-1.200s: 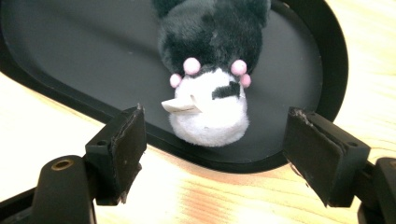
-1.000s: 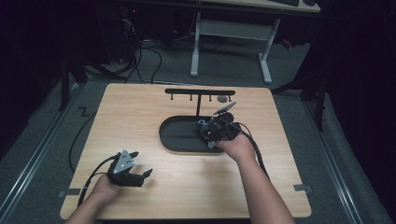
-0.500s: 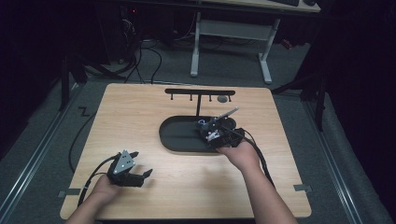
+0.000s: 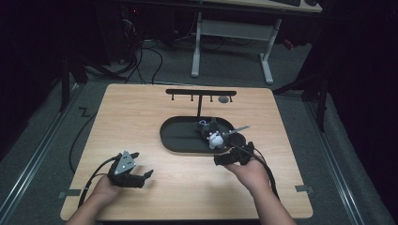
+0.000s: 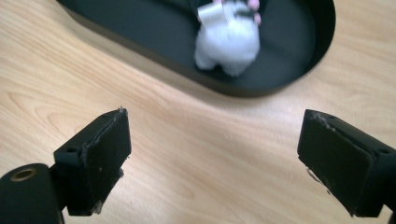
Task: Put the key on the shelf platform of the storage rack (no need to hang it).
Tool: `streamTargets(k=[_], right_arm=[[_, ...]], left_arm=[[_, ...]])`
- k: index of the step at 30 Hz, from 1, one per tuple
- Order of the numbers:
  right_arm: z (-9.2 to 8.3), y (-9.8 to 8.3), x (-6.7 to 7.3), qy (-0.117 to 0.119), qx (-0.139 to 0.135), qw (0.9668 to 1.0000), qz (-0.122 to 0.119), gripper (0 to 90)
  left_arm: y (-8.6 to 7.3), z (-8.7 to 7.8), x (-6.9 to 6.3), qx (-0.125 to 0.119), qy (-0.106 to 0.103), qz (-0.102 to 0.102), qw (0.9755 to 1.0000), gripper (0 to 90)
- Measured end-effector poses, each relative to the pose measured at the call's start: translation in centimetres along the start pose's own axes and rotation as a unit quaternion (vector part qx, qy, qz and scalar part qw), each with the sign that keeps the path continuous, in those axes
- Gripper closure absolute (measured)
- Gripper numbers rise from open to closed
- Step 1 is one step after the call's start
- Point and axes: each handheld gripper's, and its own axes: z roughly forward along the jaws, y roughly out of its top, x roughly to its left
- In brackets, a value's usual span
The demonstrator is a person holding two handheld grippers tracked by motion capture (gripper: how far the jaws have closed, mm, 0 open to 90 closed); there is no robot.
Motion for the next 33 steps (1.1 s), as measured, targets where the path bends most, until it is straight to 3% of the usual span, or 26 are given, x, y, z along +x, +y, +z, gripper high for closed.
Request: streamTargets(k=[5,9,17,20,26,29,33], right_arm=[[0.3,-2.3,0.0,-0.002,-0.008,1.0000,0.000,7.9],[0.8,-4.2,0.5,-0.027,-0.022,0.9992,-0.018,6.5],[2.4,-7.5,1.2,-0.021,-0.062,0.9977,-0.016,6.0],[3.1,-8.7,1.0,-0.019,-0.101,0.9947,0.005,6.1],[4.2,-10.2,1.0,-0.018,-0.152,0.9881,0.013,5.8],[4.2,-11.0,1.0,-0.015,-0.182,0.9831,0.016,5.7],[3.9,-11.6,1.1,-0.014,-0.194,0.9808,0.011,5.8]], left_arm=[[0.0,0.0,0.0,0.000,0.001,0.001,1.0000,15.3],[0.0,0.0,0.0,0.000,0.002,0.001,1.0000,15.3],[0.0,0.0,0.0,0.000,0.001,0.001,1.0000,15.3],[0.0,0.0,0.0,0.000,0.001,0.001,1.0000,15.3],[0.0,0.0,0.0,0.001,0.001,0.002,1.0000,15.3],[0.0,0.0,0.0,0.001,0.000,0.003,1.0000,15.3],[0.0,0.0,0.0,0.001,0.001,0.003,1.0000,15.3]])
